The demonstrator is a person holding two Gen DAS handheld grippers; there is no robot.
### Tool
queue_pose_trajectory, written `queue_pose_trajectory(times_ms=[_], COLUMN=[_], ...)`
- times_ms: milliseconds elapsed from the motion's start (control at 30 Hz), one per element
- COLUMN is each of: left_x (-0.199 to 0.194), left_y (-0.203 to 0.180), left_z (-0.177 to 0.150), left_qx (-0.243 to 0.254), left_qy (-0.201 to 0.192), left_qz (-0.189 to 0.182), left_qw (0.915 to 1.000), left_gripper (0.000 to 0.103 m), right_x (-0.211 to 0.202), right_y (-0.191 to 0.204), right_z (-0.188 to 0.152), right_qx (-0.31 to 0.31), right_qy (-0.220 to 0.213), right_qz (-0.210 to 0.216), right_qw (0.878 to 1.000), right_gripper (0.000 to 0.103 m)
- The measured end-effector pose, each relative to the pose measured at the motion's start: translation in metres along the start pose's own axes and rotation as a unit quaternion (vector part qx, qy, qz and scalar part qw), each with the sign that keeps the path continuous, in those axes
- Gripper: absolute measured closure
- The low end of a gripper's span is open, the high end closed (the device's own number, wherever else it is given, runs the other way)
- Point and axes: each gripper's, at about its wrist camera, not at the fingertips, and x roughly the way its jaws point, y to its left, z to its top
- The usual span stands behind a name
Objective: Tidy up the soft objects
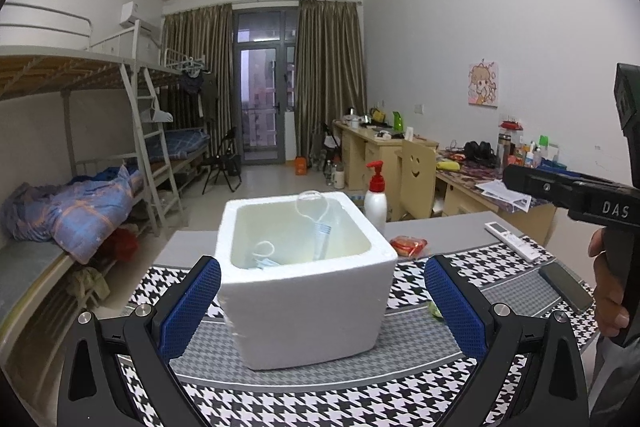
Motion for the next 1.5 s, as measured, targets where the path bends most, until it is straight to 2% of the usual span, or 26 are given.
queue_pose_trajectory(times_ms=[300, 700, 1233, 1500], left_x=[0.005, 0.021, 0.051, 0.058], left_y=[-0.018, -0.040, -0.059, -0.066], left_z=[-0.009, -0.017, -0.022, -0.020], left_qx=[-0.002, 0.007, 0.018, 0.031], left_qy=[0.008, 0.021, 0.040, 0.043], left_qz=[-0.013, -0.050, -0.083, -0.096], left_qw=[0.9999, 0.9985, 0.9955, 0.9940], left_gripper=[0.001, 0.001, 0.001, 0.001], right_x=[-0.009, -0.021, -0.040, -0.041], right_y=[-0.020, -0.039, -0.047, -0.050], right_z=[-0.014, -0.032, -0.057, -0.067], right_qx=[0.006, 0.011, 0.012, 0.019], right_qy=[0.009, 0.017, 0.024, 0.031], right_qz=[-0.015, -0.043, -0.086, -0.093], right_qw=[1.000, 0.999, 0.996, 0.995], right_gripper=[0.010, 0.010, 0.010, 0.010])
